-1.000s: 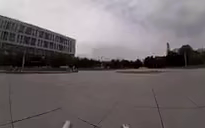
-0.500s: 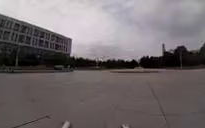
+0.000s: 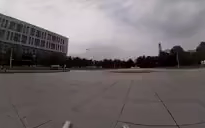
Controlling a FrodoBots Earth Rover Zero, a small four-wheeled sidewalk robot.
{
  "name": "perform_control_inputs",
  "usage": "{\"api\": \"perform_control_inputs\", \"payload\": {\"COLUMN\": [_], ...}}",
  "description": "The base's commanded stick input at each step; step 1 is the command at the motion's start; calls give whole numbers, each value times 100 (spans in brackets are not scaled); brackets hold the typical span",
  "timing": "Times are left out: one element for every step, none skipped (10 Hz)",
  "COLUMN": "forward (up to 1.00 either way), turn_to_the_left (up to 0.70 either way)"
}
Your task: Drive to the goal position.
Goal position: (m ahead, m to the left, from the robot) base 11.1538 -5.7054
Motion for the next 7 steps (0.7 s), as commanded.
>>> {"api": "perform_control_inputs", "payload": {"forward": [70, 70, 70, 70, 70, 70, 70], "turn_to_the_left": [0, 0, 0, 0, 0, 0, 0]}}
